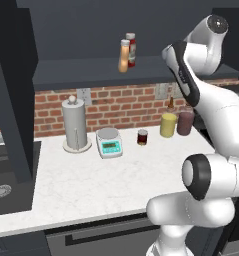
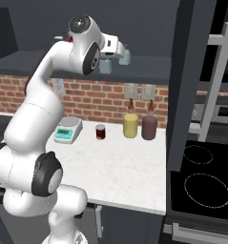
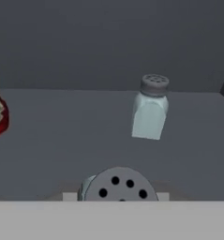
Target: Put the shaker and condiment bottle from the counter next to their counterparts in the cabinet.
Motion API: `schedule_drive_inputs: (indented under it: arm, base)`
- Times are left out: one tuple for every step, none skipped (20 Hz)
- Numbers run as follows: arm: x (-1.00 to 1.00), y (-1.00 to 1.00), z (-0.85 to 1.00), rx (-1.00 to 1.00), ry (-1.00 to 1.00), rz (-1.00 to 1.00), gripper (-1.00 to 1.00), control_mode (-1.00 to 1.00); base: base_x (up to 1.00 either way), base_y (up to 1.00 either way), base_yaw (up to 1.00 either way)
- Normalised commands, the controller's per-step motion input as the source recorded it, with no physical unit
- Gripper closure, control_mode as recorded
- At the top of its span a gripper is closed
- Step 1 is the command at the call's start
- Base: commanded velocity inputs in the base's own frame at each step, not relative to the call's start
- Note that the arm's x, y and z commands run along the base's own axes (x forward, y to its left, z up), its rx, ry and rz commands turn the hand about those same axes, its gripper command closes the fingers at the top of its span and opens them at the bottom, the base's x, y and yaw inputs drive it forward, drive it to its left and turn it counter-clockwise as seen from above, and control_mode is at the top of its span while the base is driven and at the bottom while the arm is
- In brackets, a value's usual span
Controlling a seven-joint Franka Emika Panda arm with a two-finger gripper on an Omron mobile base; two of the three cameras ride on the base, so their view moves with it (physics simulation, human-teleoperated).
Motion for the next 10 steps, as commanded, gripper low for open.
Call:
schedule_drive_inputs:
  arm:
    - [0.52, -0.01, -0.19, 0.0, 0.0, 0.06, 1.0, -1.0]
    - [0.52, 0.0, -0.24, 0.0, 0.0, 0.07, 1.0, -1.0]
    - [0.51, 0.0, -0.31, 0.0, 0.0, 0.07, 1.0, -1.0]
    - [0.53, 0.0, -0.35, 0.0, 0.0, 0.09, 1.0, -1.0]
    - [0.51, 0.0, -0.41, 0.0, 0.0, 0.09, 1.0, -1.0]
    - [0.54, 0.0, -0.35, 0.0, 0.0, 0.09, 1.0, -1.0]
    - [0.56, 0.0, -0.38, 0.0, 0.0, 0.1, 1.0, -1.0]
    - [0.62, 0.0, -0.41, 0.0, 0.0, 0.09, 1.0, -1.0]
    - [0.64, 0.0, -0.4, 0.0, 0.0, 0.08, 1.0, -1.0]
    - [0.64, 0.0, -0.45, 0.0, 0.01, 0.08, 1.0, -1.0]
  base:
    - [0.0, 0.0, 0.0]
    - [0.0, 0.0, 0.0]
    - [0.0, 0.0, 0.0]
    - [0.0, 0.0, 0.0]
    - [0.0, 0.0, 0.0]
    - [0.0, 0.0, 0.0]
    - [0.0, 0.0, 0.0]
    - [0.0, 0.0, 0.0]
    - [0.0, 0.0, 0.0]
    - [0.0, 0.0, 0.0]
